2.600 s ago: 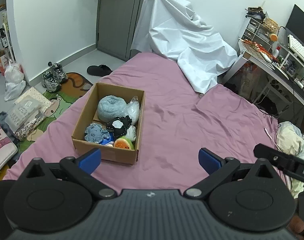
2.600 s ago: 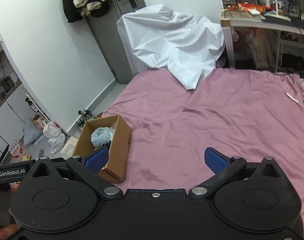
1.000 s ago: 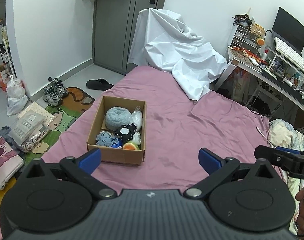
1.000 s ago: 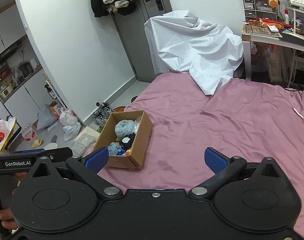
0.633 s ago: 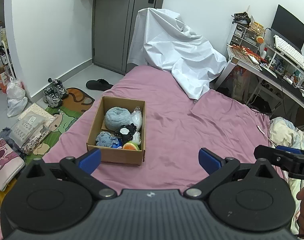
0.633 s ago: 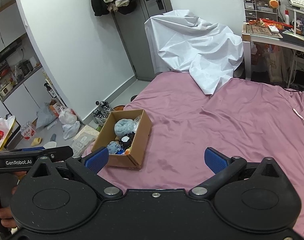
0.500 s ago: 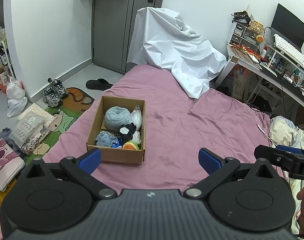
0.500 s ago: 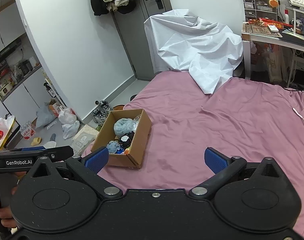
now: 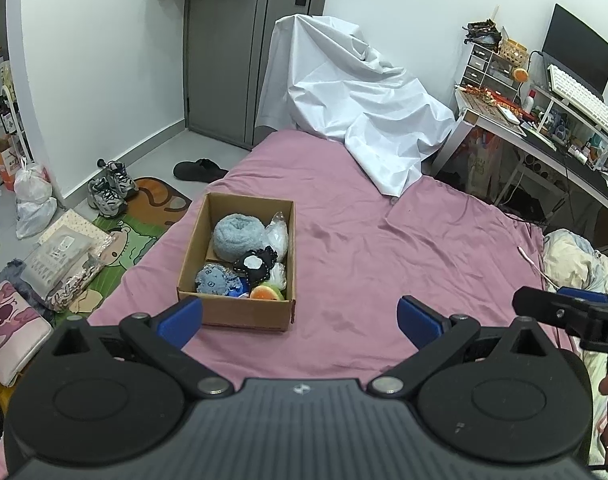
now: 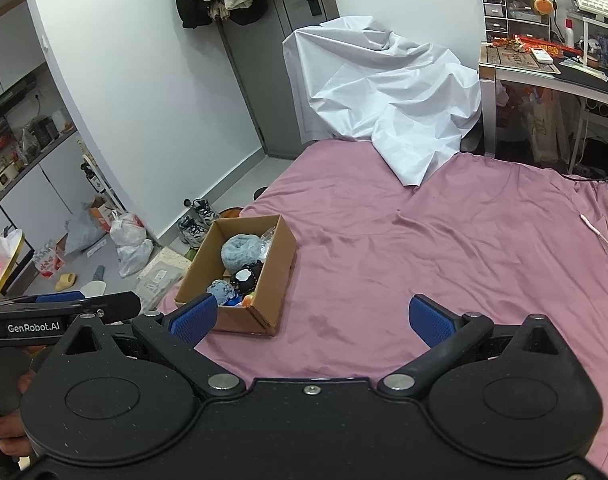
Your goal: Organize soft objects
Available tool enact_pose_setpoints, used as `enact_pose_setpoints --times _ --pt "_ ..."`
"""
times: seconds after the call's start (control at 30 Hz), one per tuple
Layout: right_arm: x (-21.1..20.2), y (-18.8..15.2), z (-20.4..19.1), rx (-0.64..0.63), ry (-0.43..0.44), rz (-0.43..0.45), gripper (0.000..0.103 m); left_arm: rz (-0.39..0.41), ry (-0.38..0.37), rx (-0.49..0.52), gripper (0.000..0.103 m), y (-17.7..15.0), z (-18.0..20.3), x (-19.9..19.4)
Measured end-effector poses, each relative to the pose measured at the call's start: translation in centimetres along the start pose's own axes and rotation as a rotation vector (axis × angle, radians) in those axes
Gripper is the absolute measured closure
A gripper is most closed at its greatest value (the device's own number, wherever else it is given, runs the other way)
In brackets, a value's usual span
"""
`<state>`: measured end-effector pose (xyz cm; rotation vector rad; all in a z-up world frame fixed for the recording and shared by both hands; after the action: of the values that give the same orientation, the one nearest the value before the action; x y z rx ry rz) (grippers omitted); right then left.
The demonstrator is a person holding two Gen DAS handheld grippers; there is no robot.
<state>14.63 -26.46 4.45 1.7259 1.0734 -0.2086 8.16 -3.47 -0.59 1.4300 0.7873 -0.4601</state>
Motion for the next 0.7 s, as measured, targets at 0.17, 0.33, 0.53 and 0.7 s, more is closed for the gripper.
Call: enact_pose_setpoints --times 0.17,0.33,0.53,0.7 --pt "0.05 -0.09 0.01 -0.001 -0.004 -0.003 0.000 -0.008 0.007 0.003 0.000 -0.07 -0.22 0.35" --pt "0.26 -0.14 -0.03 -0.001 -0.010 -0.011 0.000 -0.010 0.009 0.002 0.000 -0.09 -0.31 0.40" --pt "0.46 -0.38 0.24 0.009 -0.012 -0.015 0.000 -0.008 0.010 0.023 0.000 -0.36 -0.15 0.50" --pt "0.54 -0.64 0.52 0.021 -0.016 -0.018 0.000 -0.011 0.006 0.037 0.000 -0.53 0.21 0.67"
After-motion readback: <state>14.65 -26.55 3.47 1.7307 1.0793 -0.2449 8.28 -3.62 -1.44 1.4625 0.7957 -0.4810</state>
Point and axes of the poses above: each gripper's, at about its wrist camera, not at the fingertips, and x roughly the way its jaws point, z to its right, y to its top, the point moved 6 cm from there along x, roughly the way its jaws point, and after that the axes turned 14 degrees about y, right-handed, at the moved point
